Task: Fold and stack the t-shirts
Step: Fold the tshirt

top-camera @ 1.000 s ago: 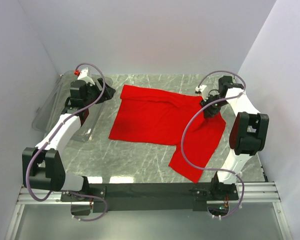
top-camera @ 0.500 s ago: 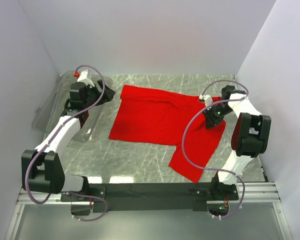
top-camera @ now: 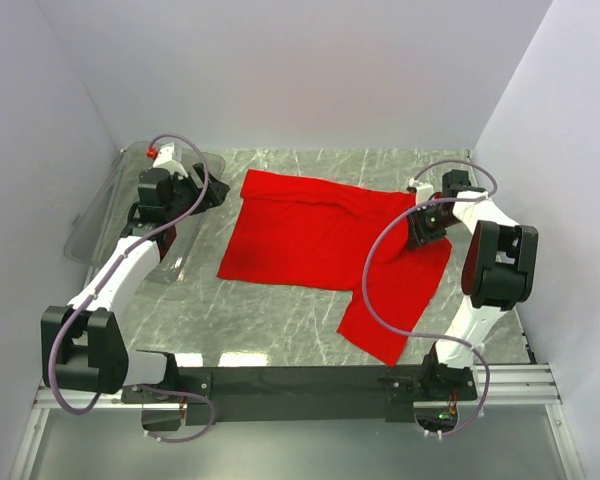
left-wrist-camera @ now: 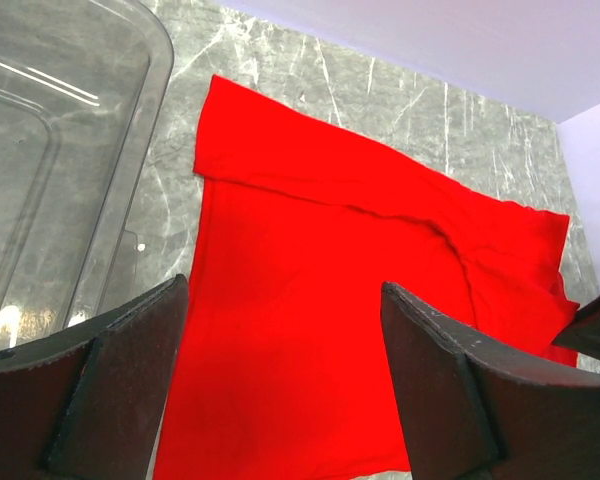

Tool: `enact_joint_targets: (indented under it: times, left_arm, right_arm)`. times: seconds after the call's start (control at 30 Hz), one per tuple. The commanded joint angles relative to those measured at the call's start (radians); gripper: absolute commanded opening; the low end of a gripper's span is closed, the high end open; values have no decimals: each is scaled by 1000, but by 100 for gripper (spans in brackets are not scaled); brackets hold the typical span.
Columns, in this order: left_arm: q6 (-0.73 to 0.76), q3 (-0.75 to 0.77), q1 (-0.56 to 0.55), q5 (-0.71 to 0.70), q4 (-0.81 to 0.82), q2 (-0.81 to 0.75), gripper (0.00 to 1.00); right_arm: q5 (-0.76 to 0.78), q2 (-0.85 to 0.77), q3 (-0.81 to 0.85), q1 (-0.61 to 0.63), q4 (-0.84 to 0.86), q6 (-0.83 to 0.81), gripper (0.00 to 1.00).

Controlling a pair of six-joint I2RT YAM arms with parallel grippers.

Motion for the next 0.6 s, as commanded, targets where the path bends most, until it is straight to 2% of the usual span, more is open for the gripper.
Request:
enact_joint_targets:
  times: [0.0, 0.33, 0.57]
  left_arm:
    - [-3, -4, 7, 2, 32, -38, 83]
    - [-3, 12, 10, 11, 34, -21, 83]
    - [-5, 12, 10, 13, 35, -16, 83]
  right_arm:
    - [-3, 40, 57, -7, 50, 56, 43]
    - [-7, 90, 102, -4, 74, 63, 45]
    - [-27, 149, 156, 7, 4, 53, 45]
